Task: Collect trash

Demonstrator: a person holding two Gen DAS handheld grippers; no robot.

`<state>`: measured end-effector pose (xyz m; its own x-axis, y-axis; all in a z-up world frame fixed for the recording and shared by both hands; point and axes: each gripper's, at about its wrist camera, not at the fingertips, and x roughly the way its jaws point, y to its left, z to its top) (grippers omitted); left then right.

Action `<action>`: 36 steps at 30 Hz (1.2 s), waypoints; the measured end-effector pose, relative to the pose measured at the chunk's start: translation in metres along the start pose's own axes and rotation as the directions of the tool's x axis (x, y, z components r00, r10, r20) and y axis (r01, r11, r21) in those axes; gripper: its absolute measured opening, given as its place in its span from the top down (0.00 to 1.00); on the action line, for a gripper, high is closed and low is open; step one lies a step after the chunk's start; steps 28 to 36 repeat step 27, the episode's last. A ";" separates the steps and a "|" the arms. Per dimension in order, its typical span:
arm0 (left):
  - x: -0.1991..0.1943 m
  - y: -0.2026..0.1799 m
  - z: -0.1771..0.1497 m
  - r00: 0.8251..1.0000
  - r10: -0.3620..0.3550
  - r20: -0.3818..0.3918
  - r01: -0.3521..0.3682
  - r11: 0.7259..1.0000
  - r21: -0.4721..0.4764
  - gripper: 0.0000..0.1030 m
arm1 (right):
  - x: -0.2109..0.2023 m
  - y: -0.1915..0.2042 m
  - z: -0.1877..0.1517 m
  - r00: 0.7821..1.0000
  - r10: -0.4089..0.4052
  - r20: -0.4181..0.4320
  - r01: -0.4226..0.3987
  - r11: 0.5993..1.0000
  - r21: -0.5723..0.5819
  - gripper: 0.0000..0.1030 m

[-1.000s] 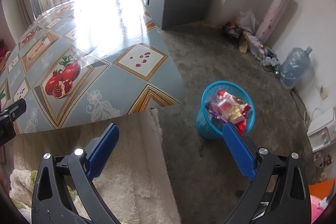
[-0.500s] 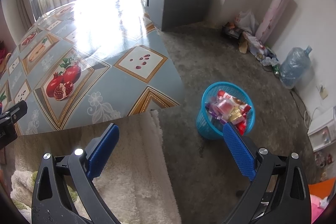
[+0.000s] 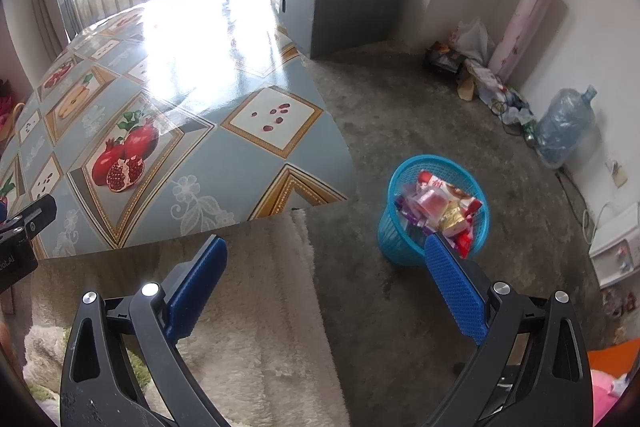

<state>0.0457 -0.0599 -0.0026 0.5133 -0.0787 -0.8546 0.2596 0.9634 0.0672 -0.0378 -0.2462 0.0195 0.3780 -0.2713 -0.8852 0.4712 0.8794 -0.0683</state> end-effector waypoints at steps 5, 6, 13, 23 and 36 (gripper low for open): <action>0.000 0.000 0.000 1.000 0.001 0.000 0.000 1.000 -0.002 0.06 | 0.000 0.001 0.000 1.000 -0.001 -0.001 0.001 1.000 0.001 0.08; 0.000 0.001 0.000 1.000 0.001 0.001 -0.001 1.000 -0.003 0.06 | 0.000 0.001 0.000 1.000 0.001 -0.002 -0.001 1.000 0.003 0.08; 0.000 0.001 0.000 1.000 0.001 0.001 -0.001 1.000 -0.002 0.06 | 0.001 0.006 0.000 1.000 0.009 -0.002 -0.009 1.000 0.000 0.08; 0.001 0.001 0.000 1.000 0.001 -0.005 -0.001 1.000 0.010 0.06 | 0.001 0.006 -0.001 1.000 0.010 -0.003 -0.010 1.000 0.002 0.08; 0.001 0.001 0.001 1.000 0.001 -0.006 -0.001 1.000 0.011 0.06 | 0.001 0.008 -0.001 1.000 0.009 -0.002 -0.009 1.000 0.002 0.08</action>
